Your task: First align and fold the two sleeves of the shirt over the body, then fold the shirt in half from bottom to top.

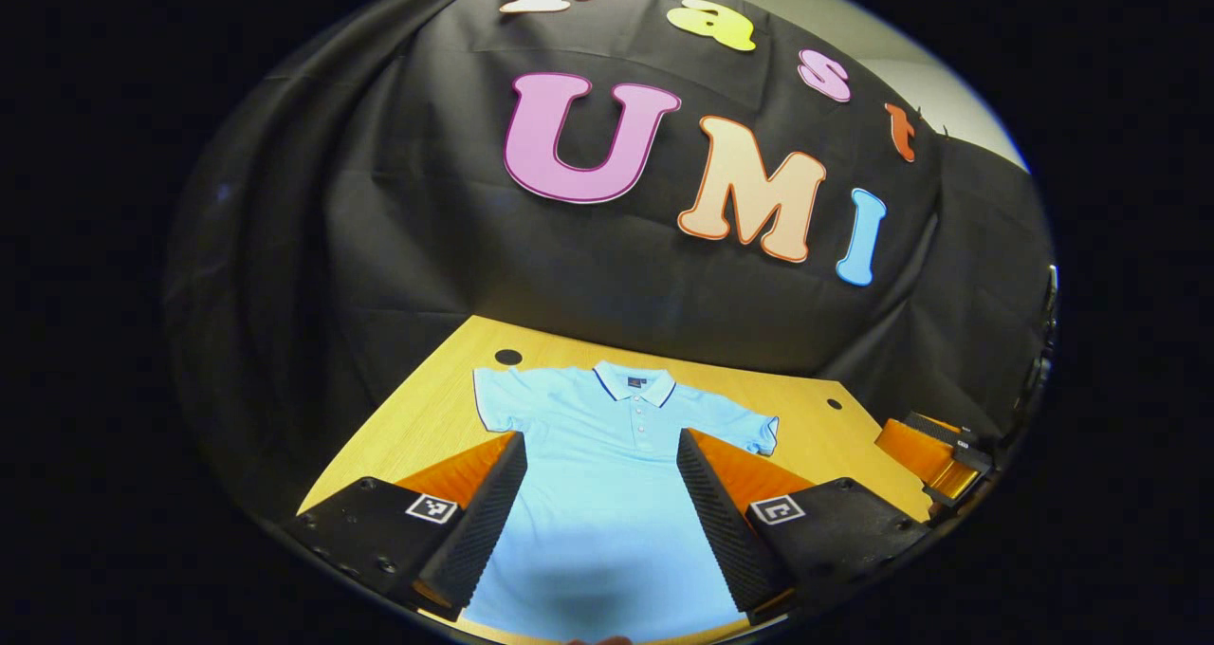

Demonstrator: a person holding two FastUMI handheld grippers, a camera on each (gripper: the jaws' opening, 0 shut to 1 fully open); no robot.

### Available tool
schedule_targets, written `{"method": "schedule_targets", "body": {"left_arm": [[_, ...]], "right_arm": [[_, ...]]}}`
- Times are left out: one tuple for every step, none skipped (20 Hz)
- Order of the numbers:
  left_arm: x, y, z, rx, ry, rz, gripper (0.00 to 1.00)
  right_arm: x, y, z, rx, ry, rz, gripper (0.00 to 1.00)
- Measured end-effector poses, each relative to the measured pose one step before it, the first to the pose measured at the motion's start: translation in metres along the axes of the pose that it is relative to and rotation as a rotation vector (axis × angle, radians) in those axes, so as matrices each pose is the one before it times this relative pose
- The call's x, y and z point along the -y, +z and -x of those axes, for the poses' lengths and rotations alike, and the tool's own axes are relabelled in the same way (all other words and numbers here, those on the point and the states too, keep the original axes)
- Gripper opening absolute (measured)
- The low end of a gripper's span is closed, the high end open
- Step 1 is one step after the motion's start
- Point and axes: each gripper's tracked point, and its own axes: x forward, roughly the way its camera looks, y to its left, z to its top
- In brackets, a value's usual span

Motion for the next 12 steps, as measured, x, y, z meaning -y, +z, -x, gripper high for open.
{"method": "schedule_targets", "body": {"left_arm": [[-0.00075, -0.00135, 0.00049, -0.00565, 0.00876, 0.00486, 0.96], [-0.00041, -0.00155, 0.00153, -0.00241, 0.00880, 0.00432, 0.96], [-0.00062, -0.00076, -0.00004, -0.00236, 0.00504, 0.00402, 0.96], [0.00007, -0.00274, 0.00040, -0.00543, 0.00277, 0.00339, 0.96], [-0.00069, -0.00139, -0.00011, -0.00546, 0.00540, 0.00244, 0.96], [-0.00041, -0.00224, 0.00143, -0.00454, 0.00520, 0.00127, 0.96], [-0.00021, -0.00070, 0.00091, -0.00502, 0.00489, 0.00101, 0.96], [-0.00079, -0.00238, 0.00085, -0.00313, 0.00437, 0.00047, 0.95], [0.00071, -0.00104, 0.00110, -0.00526, 0.00491, -0.00069, 0.96], [0.00054, -0.00002, 0.00109, 0.00083, 0.00081, -0.00254, 0.95], [0.00127, 0.00094, 0.00059, -0.00004, 0.00043, -0.00479, 0.95], [0.00049, -0.00160, -0.00031, -0.00306, 0.00394, -0.00584, 0.96]], "right_arm": [[0.00245, -0.00105, -0.00002, -0.00529, -0.00063, -0.00323, 0.98], [0.00222, 0.00010, -0.00106, -0.00391, -0.00014, -0.00430, 0.98], [0.00171, -0.00115, -0.00051, -0.00286, -0.00054, -0.00215, 0.98], [0.00365, -0.00018, -0.00133, -0.00455, -0.00425, 0.00129, 0.98], [0.00332, -0.00199, -0.00099, -0.00611, -0.00370, 0.00366, 0.98], [0.00355, -0.00118, -0.00206, -0.00612, -0.00237, 0.00325, 0.98], [0.00392, -0.00175, -0.00260, -0.00868, -0.00267, 0.00488, 0.98], [0.00570, -0.00085, -0.00427, -0.01196, -0.00660, 0.00549, 0.98], [0.00546, -0.00219, -0.00246, -0.01093, -0.00421, 0.00311, 0.98], [0.00624, -0.00028, -0.00431, -0.00831, -0.00460, -0.00067, 0.98], [0.00538, 0.00006, -0.00581, -0.01029, -0.00193, -0.00389, 0.98], [0.00642, -0.00003, -0.00759, -0.00898, -0.00429, -0.00593, 0.94]]}}
